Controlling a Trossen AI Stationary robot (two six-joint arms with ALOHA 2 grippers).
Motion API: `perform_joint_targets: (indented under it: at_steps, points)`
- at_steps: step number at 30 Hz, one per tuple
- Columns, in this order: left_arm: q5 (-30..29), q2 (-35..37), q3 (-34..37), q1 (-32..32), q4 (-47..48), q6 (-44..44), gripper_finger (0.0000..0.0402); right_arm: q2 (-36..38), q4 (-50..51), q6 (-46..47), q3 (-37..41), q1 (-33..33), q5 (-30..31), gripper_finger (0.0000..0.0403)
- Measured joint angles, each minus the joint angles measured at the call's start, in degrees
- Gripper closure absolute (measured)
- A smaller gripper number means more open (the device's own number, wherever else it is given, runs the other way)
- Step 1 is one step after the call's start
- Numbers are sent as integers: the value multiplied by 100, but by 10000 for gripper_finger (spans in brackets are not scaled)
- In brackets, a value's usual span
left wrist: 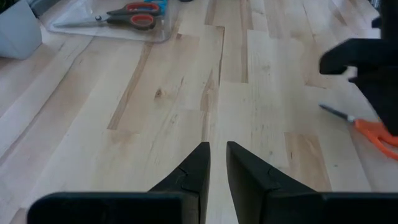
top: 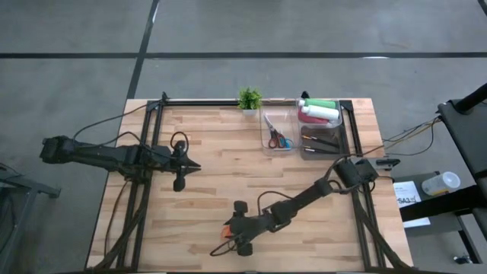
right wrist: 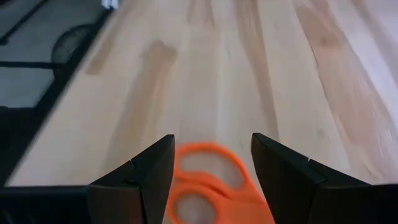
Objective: Pick & Place Paint Supplies
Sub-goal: Put the orange scissors into the left transparent bin
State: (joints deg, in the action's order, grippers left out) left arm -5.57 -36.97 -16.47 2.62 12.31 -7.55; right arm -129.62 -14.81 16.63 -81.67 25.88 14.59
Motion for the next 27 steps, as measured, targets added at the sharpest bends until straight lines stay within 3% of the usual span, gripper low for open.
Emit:
perform_joint_targets:
  at_steps: [7,16,27]
  points:
    - [1,0,0,0,66,-1,340,33,1003,631,0,-143,0,194]
    - [1,0,0,1,121,2,340,152,1548,548,7,-159,-284,194]
    - [1,0,0,2,165,0,340,708,3826,556,11,-111,-592,194]
